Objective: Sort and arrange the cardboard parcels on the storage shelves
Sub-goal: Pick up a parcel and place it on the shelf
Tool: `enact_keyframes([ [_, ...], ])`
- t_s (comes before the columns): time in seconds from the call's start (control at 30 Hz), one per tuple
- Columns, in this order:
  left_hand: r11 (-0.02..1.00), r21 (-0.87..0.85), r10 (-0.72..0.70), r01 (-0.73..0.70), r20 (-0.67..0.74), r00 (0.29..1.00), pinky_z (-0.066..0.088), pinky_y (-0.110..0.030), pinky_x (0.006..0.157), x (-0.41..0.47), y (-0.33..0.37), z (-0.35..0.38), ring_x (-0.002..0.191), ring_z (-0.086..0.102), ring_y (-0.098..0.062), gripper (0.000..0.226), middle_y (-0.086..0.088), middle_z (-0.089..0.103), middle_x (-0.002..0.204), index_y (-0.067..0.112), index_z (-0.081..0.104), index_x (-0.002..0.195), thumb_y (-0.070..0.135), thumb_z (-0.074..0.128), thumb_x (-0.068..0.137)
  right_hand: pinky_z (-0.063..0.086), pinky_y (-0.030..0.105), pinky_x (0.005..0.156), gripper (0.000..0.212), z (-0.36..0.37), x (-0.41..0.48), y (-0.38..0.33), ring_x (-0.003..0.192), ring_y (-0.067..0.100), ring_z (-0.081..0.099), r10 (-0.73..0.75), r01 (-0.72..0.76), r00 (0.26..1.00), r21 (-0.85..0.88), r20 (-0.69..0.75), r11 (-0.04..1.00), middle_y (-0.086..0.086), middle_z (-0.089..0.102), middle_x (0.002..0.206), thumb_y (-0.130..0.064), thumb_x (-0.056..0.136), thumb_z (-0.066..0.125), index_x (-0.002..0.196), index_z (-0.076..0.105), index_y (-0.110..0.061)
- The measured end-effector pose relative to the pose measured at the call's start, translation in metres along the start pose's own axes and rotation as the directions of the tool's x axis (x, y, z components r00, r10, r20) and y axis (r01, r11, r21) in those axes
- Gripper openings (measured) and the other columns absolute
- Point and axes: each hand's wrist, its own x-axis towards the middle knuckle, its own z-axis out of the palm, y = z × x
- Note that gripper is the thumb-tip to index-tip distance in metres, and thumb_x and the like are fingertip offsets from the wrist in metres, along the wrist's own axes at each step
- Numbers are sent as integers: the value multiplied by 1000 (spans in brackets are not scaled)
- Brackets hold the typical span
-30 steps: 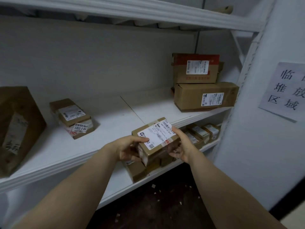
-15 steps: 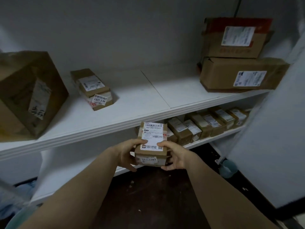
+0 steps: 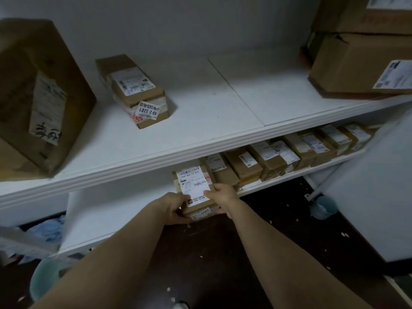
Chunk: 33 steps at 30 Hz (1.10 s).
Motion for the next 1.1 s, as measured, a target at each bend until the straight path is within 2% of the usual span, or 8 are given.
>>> enact_keyframes([
  [0.3,997,70,26,-13,-186,982,52,-38,54,70,2,-25,76,61,-27,6,-16,61,92,-1,57,93,5,56,94,45,32,101,36,47,58,15,122,24,54,-116,91,991,-299,-69,950,5,56,133,-8,92,59,127,56,-14],
  [0.43,991,119,87,-61,-220,972,50,-32,62,98,2,-24,68,57,-22,13,-11,58,76,5,56,79,0,58,91,47,34,100,42,54,77,20,120,26,54,-119,89,991,-373,-58,923,6,53,136,-8,95,53,136,51,-18],
  [0.57,977,150,178,-153,-172,969,48,-33,74,116,2,-19,78,52,-26,26,-10,58,81,9,58,108,-6,61,87,40,35,108,49,56,92,24,131,27,45,-124,94,992,-476,-31,875,7,45,146,-8,96,53,143,44,-19],
  [0.63,977,128,188,-171,-138,972,40,-29,63,124,2,-15,75,44,-24,37,-11,55,81,4,57,119,-10,60,85,34,36,112,51,55,96,28,138,27,36,-143,109,989,-549,-19,829,8,33,153,-7,96,52,145,43,-18],
  [0.7,979,147,163,-141,-145,976,32,-26,54,128,3,-11,61,38,-19,16,-8,49,67,3,60,87,-12,55,86,26,37,117,48,55,97,31,146,26,16,-195,156,981,-656,14,738,6,14,160,-8,94,54,141,48,-18],
  [0.77,981,142,155,-132,-161,975,32,-26,55,133,5,-7,57,37,-16,31,-8,46,63,8,53,67,-15,46,88,18,39,120,50,56,98,33,149,23,-2,-229,215,970,-728,82,651,1,1,162,-5,92,55,140,49,-19],
  [0.97,978,131,178,-160,-138,974,44,-22,65,137,15,3,68,51,-11,29,-3,58,76,9,61,87,-14,43,87,8,41,121,80,56,104,35,149,24,-9,-128,221,975,-806,180,550,-1,-5,162,7,87,52,153,20,-24],
  [1.1,963,184,217,-199,-85,972,42,-22,60,135,17,6,71,56,-19,25,-11,62,79,1,62,90,-13,42,85,8,40,122,75,53,105,29,149,23,-11,-107,203,979,-787,174,583,2,-7,162,7,89,46,154,18,-18],
])
